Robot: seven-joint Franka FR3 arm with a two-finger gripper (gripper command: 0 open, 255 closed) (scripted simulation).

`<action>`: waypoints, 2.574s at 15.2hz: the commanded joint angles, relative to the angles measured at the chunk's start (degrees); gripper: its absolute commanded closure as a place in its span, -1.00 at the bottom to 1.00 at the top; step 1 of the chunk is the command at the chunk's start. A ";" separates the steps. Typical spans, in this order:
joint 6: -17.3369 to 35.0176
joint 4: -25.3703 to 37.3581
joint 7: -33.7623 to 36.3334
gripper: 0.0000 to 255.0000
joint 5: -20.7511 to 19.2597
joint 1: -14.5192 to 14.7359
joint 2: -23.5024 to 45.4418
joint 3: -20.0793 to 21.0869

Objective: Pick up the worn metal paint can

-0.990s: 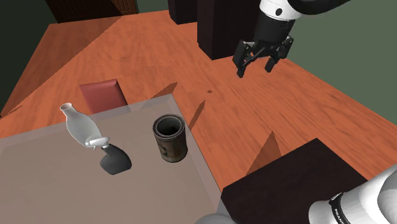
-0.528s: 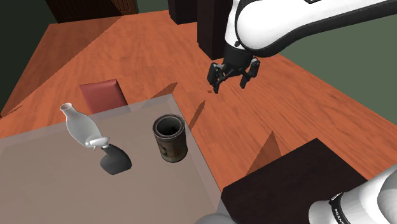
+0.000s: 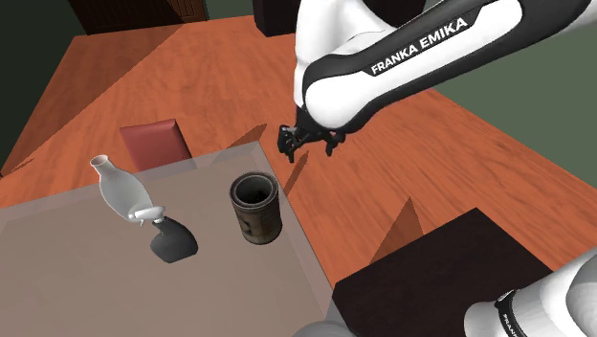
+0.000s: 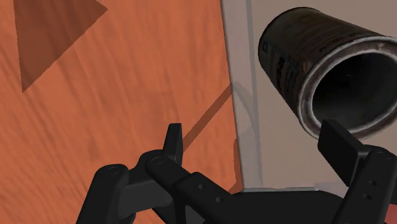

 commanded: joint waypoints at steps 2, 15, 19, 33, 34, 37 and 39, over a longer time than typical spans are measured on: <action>2.61 3.44 5.85 -1.00 -4.82 0.43 7.28 1.20; 7.97 16.43 20.66 -1.00 -18.94 7.73 29.48 -2.87; 9.89 16.57 21.78 -1.00 -20.44 8.51 31.65 -3.94; 8.28 16.44 20.85 1.00 -19.20 7.84 29.82 -3.03; 7.74 16.42 20.54 1.00 -18.77 7.62 29.23 -2.74; 6.08 16.45 19.60 1.00 -17.50 7.02 27.46 -1.91; 4.95 16.53 18.98 1.00 -16.65 6.64 26.31 -1.39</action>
